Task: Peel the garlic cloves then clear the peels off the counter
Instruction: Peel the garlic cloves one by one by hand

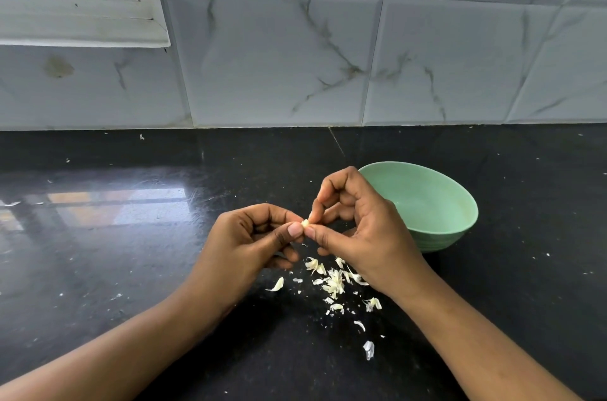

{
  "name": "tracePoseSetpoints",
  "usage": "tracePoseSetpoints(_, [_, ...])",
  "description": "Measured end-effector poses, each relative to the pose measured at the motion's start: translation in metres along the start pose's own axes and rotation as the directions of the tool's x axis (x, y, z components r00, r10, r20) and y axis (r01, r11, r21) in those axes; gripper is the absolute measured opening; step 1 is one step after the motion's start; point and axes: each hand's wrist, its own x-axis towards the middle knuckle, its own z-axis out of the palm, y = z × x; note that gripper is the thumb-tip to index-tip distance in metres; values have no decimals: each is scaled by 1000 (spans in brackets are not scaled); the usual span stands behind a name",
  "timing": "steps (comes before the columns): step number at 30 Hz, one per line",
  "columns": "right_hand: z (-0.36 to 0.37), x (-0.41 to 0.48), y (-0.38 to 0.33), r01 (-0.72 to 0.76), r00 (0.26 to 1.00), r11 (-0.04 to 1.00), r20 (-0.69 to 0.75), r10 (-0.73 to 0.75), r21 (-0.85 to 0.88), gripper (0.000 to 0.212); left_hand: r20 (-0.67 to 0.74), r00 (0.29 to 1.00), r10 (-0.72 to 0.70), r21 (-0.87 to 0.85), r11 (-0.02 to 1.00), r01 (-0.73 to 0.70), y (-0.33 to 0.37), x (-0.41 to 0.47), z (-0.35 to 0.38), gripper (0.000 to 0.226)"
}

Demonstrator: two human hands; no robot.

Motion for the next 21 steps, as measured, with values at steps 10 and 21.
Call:
tracePoseSetpoints(10, [-7,1,-2,-123,980,989,168,109,76,32,13,999,51,83,995,-52,0,0,0,19])
tracePoseSetpoints(21, [3,-3,3,-69,982,997,177,72,-21,31,3,992,-126,-228,966,123,-1,2,2,16])
